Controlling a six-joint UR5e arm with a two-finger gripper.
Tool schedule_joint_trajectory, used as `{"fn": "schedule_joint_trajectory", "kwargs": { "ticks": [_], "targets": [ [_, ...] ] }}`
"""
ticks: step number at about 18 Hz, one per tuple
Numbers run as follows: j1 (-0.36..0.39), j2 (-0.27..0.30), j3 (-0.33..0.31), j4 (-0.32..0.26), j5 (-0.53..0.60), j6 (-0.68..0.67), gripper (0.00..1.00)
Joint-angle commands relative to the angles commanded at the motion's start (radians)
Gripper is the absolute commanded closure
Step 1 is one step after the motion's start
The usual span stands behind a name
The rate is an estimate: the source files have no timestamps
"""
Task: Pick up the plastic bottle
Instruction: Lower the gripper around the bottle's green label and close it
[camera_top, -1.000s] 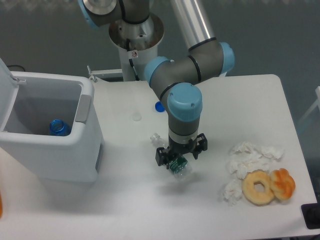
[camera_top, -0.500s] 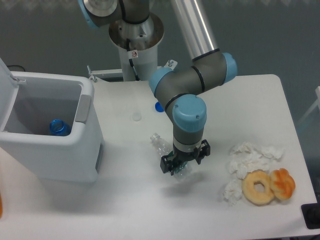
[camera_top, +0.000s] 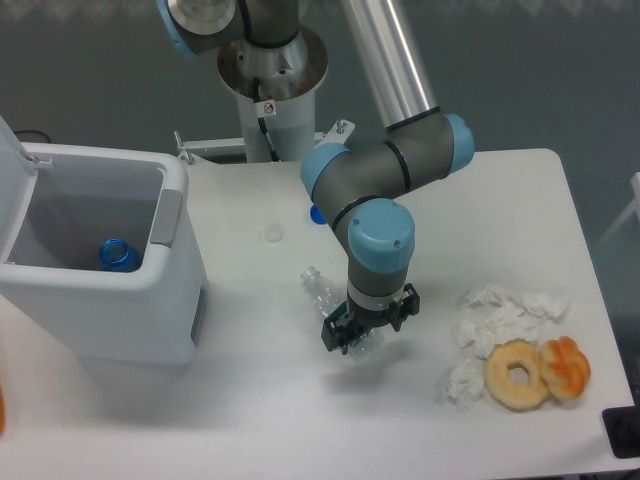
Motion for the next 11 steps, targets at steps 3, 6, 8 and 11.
{"fn": "schedule_joint_trajectory", "kwargs": {
  "ticks": [3,6,8,11],
  "targets": [
    [0.002,-0.003,0.002,0.008,0.000,-0.003,0.00],
    [0.003,-0.005,0.006,0.008,0.000,-0.005,0.00],
    [0.002,-0.023,0.009,0.009,0.003,-0.003,0.00],
    [-0.003,-0.037,0.012,0.008,0.003,-0.005,0.00]
  ]
}}
